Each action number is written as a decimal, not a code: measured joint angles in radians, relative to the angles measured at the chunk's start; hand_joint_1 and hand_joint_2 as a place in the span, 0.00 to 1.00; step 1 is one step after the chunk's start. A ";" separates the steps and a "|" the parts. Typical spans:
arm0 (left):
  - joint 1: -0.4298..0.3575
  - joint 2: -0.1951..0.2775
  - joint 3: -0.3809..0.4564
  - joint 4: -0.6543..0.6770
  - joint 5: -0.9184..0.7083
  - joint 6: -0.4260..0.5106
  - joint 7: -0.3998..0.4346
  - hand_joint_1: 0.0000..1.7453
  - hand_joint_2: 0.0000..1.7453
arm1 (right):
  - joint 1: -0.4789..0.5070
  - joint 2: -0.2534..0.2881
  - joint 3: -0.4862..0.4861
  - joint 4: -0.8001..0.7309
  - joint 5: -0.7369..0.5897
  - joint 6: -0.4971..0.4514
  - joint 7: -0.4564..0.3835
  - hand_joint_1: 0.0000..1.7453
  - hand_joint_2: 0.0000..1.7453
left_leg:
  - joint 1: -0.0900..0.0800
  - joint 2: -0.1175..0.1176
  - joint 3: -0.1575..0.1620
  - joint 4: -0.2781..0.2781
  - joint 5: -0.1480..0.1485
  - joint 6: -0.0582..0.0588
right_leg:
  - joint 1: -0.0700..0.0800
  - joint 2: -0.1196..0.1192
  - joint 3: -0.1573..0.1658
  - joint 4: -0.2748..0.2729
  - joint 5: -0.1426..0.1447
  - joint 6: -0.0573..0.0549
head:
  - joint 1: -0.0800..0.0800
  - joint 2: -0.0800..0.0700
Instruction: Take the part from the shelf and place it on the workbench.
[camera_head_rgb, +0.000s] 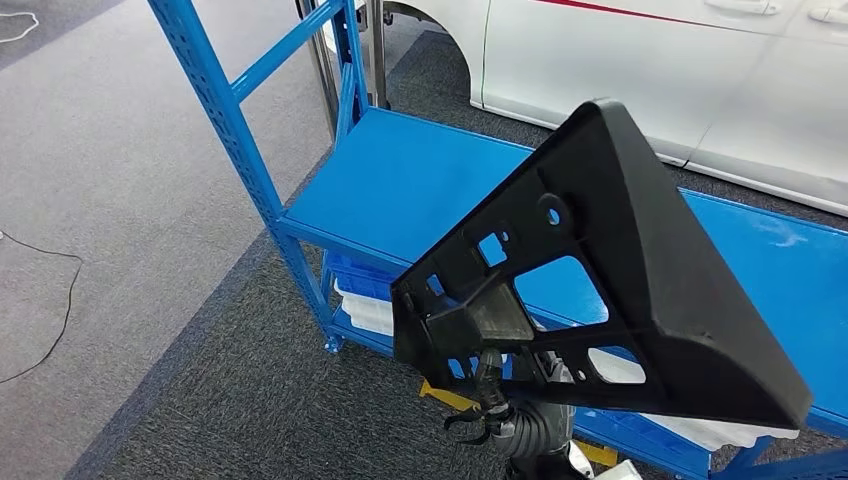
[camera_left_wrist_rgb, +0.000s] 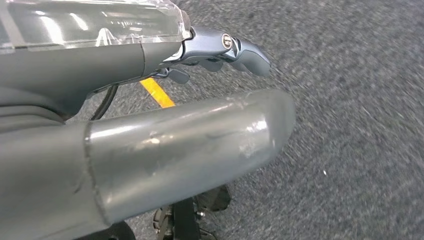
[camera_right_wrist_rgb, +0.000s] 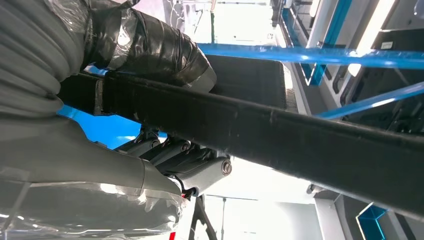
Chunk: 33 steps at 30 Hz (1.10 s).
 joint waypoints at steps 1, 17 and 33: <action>0.000 0.000 0.000 0.000 0.000 0.000 0.000 0.00 0.00 | 0.001 0.000 0.000 0.000 0.000 0.000 0.000 1.00 1.00 | 0.001 0.001 0.002 0.000 0.001 0.000 | 0.000 0.000 -0.001 0.001 -0.002 0.000 | 0.000 0.000; 0.002 0.004 -0.002 0.000 -0.056 -0.035 0.057 0.00 0.00 | 0.209 0.012 -0.102 -0.003 -0.081 0.028 -0.116 1.00 1.00 | 0.007 0.007 -0.147 0.231 -0.109 -0.048 | -0.017 -0.001 0.059 -0.020 -0.049 -0.041 | 0.000 0.000; 0.011 0.021 -0.004 0.000 -0.061 -0.058 0.066 0.00 0.00 | 0.325 0.093 -0.252 -0.011 -0.123 0.175 -0.117 1.00 1.00 | -0.005 0.036 0.063 -0.048 -0.017 0.015 | -0.023 0.013 -0.106 0.225 -0.136 0.026 | 0.000 0.000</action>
